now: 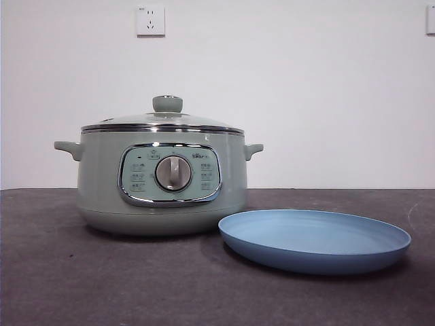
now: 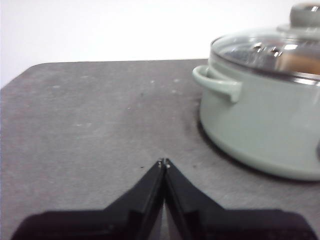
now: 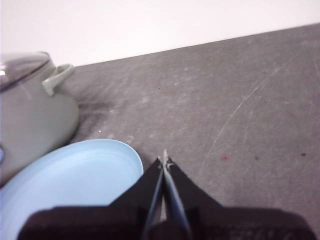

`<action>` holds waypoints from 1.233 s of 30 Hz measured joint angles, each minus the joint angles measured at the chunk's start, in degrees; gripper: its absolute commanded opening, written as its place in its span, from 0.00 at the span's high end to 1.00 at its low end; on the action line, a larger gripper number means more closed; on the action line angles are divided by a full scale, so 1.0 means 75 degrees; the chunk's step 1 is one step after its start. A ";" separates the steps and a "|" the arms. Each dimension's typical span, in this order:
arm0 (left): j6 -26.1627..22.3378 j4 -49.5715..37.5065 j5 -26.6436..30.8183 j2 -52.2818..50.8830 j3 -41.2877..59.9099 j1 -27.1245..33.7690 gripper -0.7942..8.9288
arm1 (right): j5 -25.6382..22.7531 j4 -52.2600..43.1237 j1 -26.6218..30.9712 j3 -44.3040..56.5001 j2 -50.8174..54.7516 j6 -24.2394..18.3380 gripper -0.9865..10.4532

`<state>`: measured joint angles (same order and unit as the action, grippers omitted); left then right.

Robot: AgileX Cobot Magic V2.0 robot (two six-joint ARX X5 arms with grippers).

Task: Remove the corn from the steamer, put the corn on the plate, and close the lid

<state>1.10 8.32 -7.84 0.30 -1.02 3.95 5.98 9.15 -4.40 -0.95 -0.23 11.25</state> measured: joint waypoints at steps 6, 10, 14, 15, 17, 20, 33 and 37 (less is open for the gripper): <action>0.0825 0.0079 -0.0067 0.0009 -0.0638 0.0000 0.93 | 0.0003 0.0020 0.0000 -0.0379 -0.0134 0.0743 0.92; 0.1192 0.0041 -0.0175 0.0114 -0.1411 0.0000 0.93 | 0.0015 -0.0009 0.0000 -0.0927 -0.0557 0.0874 0.92; 0.1294 0.0358 -0.0291 0.0592 -0.2133 0.0000 0.93 | 0.0542 0.0017 0.0003 -0.1638 -0.1311 0.0909 0.92; 0.1300 0.0493 -0.0423 0.0737 -0.2317 0.0000 0.93 | 0.0705 0.0041 0.0003 -0.1845 -0.1518 0.0906 0.92; 0.1323 0.0793 -0.0857 0.1131 -0.2763 0.0000 0.93 | 0.1145 0.0178 0.0003 -0.2413 -0.2040 0.0883 0.92; 0.1320 0.1180 -0.1568 0.1772 -0.3459 0.0000 0.93 | 0.1865 0.0595 0.0003 -0.3366 -0.2885 0.0621 0.92; 0.0906 0.3185 -0.3949 0.4331 -0.6697 0.0000 0.93 | 0.3561 0.4138 -0.0058 -0.7781 -0.6181 -0.1533 0.92; 0.0446 0.4217 -0.4226 0.4905 -0.7516 0.0000 0.93 | 0.3602 0.5132 -0.0181 -0.8754 -0.6799 -0.2005 0.92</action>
<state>4.45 39.94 -39.53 37.08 -57.39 3.95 32.99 47.64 -5.76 -66.61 -51.22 -3.79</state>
